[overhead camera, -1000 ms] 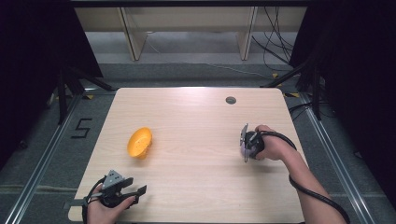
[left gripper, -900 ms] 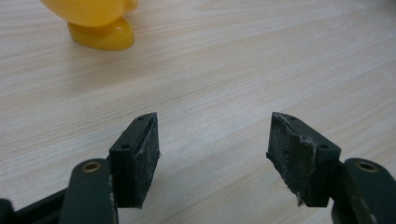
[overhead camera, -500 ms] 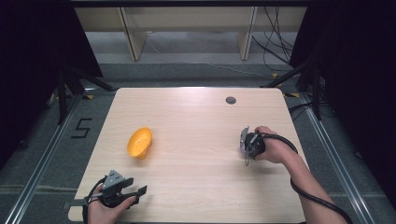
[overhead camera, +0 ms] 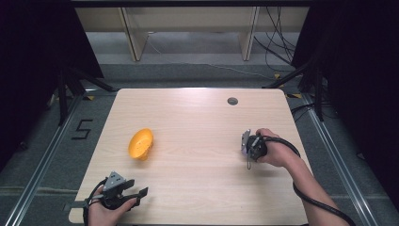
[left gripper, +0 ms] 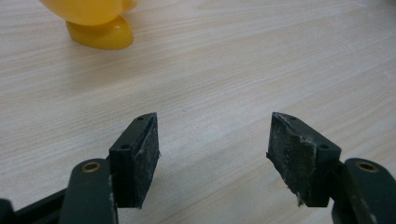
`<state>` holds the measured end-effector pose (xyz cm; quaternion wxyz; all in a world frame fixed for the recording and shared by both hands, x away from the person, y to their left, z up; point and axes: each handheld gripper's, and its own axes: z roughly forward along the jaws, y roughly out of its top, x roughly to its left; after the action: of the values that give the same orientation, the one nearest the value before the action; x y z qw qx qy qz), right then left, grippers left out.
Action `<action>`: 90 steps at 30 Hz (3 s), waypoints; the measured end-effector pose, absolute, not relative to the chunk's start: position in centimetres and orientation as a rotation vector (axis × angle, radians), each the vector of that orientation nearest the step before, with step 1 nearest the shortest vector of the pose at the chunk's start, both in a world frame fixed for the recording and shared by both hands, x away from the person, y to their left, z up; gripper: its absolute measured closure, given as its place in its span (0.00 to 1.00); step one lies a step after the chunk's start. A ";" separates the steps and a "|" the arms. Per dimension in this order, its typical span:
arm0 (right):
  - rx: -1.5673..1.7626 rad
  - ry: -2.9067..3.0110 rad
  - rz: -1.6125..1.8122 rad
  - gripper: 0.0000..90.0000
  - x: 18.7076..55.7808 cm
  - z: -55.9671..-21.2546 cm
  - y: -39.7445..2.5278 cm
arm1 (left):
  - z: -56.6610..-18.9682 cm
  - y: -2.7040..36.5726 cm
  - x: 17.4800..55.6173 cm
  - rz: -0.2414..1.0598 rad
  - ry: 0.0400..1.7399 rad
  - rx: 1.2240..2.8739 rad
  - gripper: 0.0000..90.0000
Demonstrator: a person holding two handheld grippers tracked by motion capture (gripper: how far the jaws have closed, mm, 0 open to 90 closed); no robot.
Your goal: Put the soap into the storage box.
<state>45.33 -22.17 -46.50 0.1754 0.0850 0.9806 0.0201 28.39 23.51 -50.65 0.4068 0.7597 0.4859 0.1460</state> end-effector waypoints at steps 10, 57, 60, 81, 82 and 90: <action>0.195 2.755 0.077 0.56 45.0 -46.0 -21.8 | -50.6 23.4 28.4 0.365 1.228 1.903 0.37; 0.203 2.303 0.323 0.56 35.6 -42.3 -20.2 | -46.3 20.3 31.3 0.365 1.091 1.885 0.37; 0.189 2.293 0.333 0.56 35.0 -42.2 -19.8 | -45.4 19.5 31.9 0.364 1.056 1.892 0.37; 0.118 2.245 0.392 0.56 32.7 -41.8 -17.3 | -40.6 7.5 36.1 0.132 0.826 1.962 0.34; 0.123 2.245 0.394 0.56 32.7 -41.9 -17.2 | -40.6 6.6 36.3 0.112 0.818 1.961 0.34; 0.110 2.257 0.407 0.56 32.6 -42.1 -16.8 | -40.0 3.2 37.2 0.056 0.789 1.957 0.36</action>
<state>32.64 -16.80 -42.10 0.4103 0.0437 0.8964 0.1617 37.15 3.25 -39.97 0.4928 0.8067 0.3254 0.0229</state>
